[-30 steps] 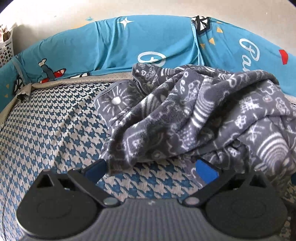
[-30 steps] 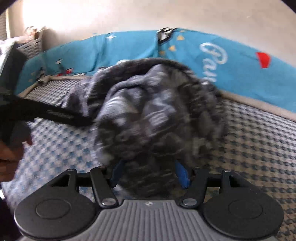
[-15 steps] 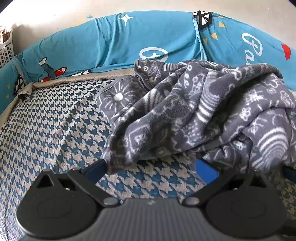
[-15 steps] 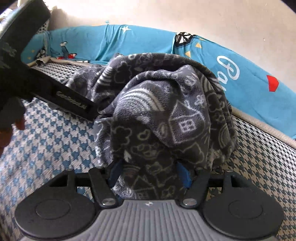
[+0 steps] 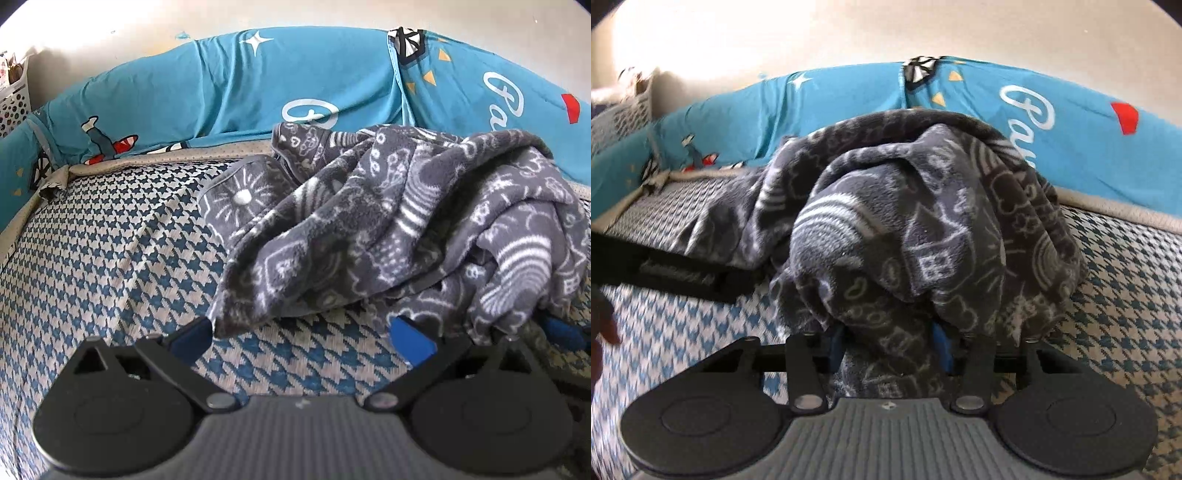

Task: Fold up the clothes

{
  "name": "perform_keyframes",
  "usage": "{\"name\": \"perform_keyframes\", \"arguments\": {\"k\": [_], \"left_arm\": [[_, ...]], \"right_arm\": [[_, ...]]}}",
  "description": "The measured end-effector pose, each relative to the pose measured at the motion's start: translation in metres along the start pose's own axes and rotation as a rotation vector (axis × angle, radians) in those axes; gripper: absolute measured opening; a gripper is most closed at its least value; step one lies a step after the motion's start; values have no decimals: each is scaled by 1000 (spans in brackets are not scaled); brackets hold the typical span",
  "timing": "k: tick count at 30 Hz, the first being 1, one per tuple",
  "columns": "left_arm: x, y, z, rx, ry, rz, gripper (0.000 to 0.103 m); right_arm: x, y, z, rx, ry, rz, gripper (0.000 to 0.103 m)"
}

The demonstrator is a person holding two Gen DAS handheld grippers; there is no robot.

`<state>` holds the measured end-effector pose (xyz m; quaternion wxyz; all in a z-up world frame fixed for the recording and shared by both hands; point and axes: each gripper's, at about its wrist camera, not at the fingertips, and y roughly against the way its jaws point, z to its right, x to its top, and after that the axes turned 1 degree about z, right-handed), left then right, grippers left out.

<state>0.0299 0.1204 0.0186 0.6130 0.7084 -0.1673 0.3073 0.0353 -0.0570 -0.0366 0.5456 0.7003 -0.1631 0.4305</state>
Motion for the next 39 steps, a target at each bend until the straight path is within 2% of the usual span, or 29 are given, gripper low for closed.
{"name": "perform_keyframes", "arguments": {"k": [6, 10, 15, 19, 26, 32, 39], "left_arm": [[-11, 10, 1, 5, -12, -6, 103], [-27, 19, -1, -28, 10, -18, 103], [-52, 34, -1, -23, 14, -14, 103], [-66, 42, -4, -43, 33, -9, 103], [-70, 49, 1, -21, -6, 4, 103], [-72, 54, 10, -30, -46, 3, 103], [-77, 54, 26, -77, -78, -17, 103]], "right_arm": [[-2, 10, -9, -39, 63, -32, 54], [-11, 24, -8, -55, 22, -75, 56], [-21, 34, -9, -80, 0, -141, 56], [-30, 45, -6, -94, -3, -153, 56], [-40, 63, 1, -108, -55, -197, 56], [-46, 65, 8, -149, -18, -226, 56], [-47, 70, 19, -154, -47, -250, 56]]}}
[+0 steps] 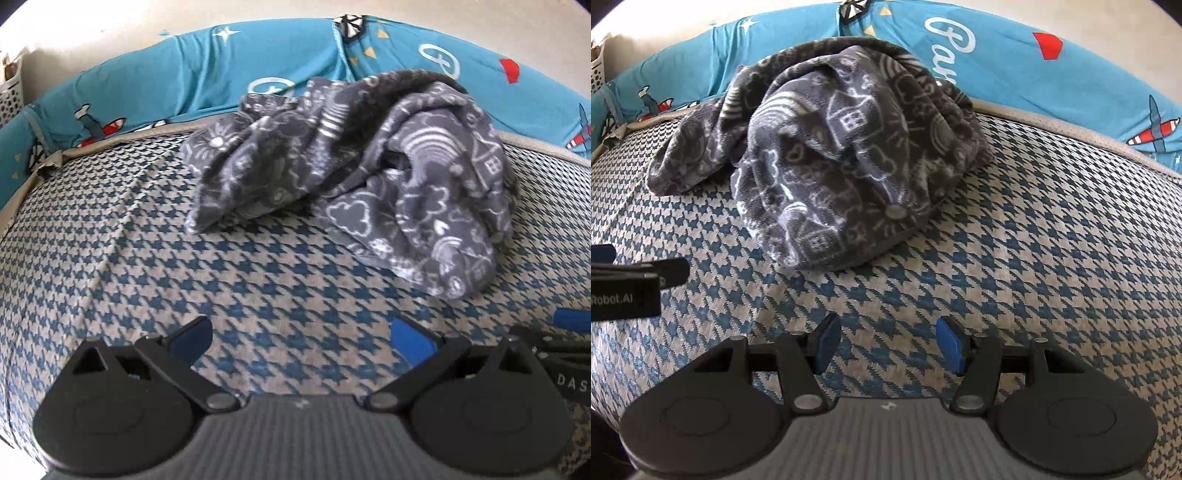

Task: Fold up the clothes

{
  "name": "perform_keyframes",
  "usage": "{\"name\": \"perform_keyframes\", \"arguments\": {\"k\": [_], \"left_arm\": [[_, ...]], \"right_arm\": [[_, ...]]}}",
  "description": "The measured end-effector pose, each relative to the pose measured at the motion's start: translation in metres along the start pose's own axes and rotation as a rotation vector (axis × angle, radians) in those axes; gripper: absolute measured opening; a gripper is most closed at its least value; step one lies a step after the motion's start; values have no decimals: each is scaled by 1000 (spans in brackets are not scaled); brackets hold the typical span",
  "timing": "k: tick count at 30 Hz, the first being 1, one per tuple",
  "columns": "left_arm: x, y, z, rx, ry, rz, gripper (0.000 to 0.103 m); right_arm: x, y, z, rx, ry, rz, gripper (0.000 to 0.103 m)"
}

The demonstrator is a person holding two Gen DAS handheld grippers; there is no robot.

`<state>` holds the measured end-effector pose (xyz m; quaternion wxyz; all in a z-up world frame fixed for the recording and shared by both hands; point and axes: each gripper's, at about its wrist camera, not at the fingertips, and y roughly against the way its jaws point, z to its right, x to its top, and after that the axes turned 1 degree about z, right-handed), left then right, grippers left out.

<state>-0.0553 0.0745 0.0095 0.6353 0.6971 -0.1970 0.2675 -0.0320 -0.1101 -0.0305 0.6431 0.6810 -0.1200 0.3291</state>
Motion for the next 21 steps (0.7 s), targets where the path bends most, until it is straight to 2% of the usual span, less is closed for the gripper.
{"name": "perform_keyframes", "arguments": {"k": [21], "left_arm": [[-6, -2, 5, -36, -37, -12, 103]], "right_arm": [[2, -4, 3, -5, -25, -11, 56]]}}
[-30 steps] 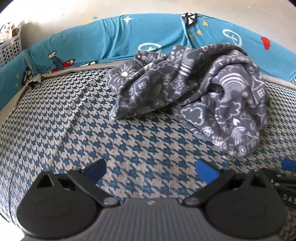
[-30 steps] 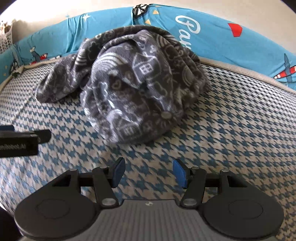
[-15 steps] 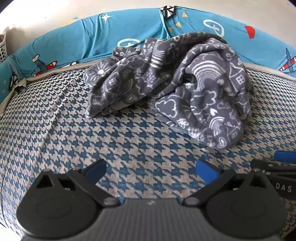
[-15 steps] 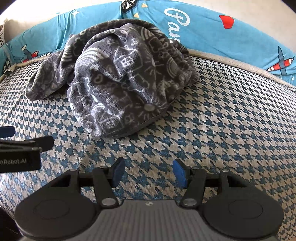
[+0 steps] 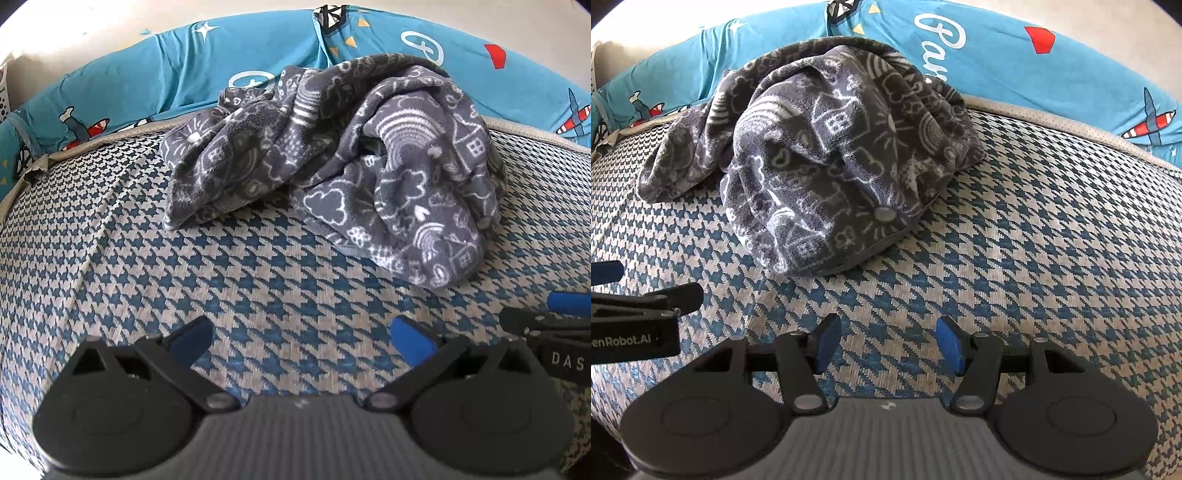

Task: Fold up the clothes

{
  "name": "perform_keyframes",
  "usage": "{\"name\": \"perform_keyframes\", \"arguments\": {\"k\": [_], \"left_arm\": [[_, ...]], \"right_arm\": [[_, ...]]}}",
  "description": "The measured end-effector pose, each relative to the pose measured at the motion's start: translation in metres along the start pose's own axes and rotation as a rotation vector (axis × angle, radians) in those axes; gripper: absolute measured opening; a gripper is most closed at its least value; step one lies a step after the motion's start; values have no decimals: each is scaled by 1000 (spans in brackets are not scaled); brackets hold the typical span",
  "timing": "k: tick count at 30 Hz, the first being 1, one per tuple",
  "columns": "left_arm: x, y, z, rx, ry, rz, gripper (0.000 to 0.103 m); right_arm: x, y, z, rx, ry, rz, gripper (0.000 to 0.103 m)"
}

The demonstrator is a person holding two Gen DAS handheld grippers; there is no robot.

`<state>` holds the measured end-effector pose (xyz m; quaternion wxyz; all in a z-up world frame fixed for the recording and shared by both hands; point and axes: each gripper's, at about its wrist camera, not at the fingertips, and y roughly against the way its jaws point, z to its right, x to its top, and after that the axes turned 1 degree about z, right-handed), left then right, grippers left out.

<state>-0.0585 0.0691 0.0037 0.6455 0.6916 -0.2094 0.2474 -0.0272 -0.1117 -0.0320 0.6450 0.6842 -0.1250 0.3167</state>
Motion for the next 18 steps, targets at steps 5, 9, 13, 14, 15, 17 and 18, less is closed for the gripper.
{"name": "perform_keyframes", "arguments": {"k": [5, 9, 13, 14, 15, 17, 18], "left_arm": [[0, 0, 0, -3, -5, 0, 103], [-2, 2, 1, -5, -5, 0, 103], [-1, 1, 1, 1, 1, 1, 103], [-1, 0, 1, 1, 1, 1, 103], [-1, 0, 0, 2, 2, 1, 103], [-1, 0, 1, 5, 6, 1, 103], [-1, 0, 1, 6, 8, 1, 103]], "right_arm": [[1, 1, 0, 0, -1, 0, 56], [2, 0, 0, 0, -3, -3, 56], [1, -1, 0, 0, -3, -3, 56], [1, -1, 0, -1, -2, -3, 56], [1, -1, 0, -1, -2, -2, 56], [0, 0, 0, 0, -2, -2, 56], [0, 0, 0, 1, -2, -2, 56]]}}
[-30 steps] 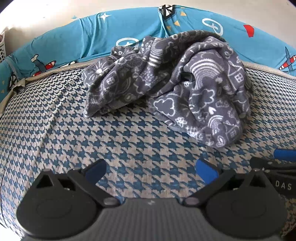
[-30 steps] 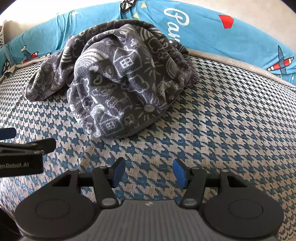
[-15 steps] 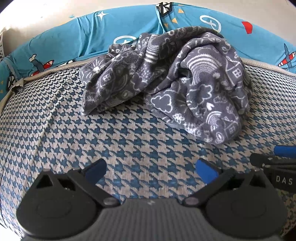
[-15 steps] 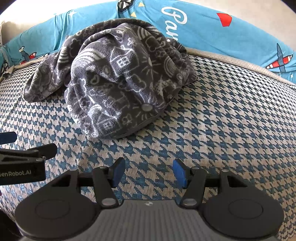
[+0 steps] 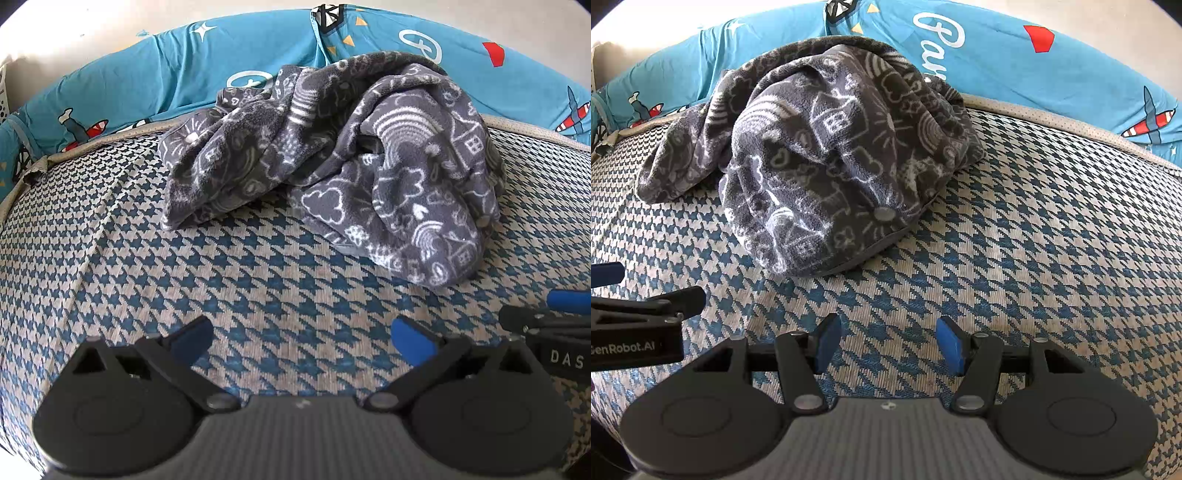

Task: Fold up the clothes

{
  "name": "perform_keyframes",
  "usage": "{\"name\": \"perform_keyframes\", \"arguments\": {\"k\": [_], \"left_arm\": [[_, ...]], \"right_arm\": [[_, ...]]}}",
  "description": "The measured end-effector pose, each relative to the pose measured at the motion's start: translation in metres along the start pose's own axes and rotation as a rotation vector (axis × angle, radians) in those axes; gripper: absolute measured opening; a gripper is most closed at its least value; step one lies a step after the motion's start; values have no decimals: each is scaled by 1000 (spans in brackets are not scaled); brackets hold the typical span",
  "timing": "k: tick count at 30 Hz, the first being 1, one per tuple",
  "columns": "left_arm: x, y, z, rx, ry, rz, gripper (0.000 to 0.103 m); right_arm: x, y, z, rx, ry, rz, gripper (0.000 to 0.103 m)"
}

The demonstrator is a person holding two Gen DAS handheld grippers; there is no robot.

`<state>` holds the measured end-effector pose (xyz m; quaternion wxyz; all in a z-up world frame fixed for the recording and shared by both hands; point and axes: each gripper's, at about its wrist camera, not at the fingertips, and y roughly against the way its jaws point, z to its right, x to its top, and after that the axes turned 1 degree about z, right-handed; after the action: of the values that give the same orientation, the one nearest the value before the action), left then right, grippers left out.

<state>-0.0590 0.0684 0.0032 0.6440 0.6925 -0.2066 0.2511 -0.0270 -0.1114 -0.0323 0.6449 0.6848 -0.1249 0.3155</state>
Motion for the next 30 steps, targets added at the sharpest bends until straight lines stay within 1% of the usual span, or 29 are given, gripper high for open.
{"name": "perform_keyframes", "arguments": {"k": [19, 22, 27, 30], "left_arm": [[1, -3, -3, 13, 21, 4, 103], [3, -5, -4, 17, 35, 9, 103], [15, -9, -9, 31, 41, 15, 103], [27, -10, -17, 38, 34, 19, 103]], "right_arm": [[0, 0, -1, 10, -2, 8, 56], [1, 1, -2, 31, -2, 23, 56], [3, 4, -8, 103, 19, 68, 56], [8, 3, -15, 112, 54, 104, 56]]}}
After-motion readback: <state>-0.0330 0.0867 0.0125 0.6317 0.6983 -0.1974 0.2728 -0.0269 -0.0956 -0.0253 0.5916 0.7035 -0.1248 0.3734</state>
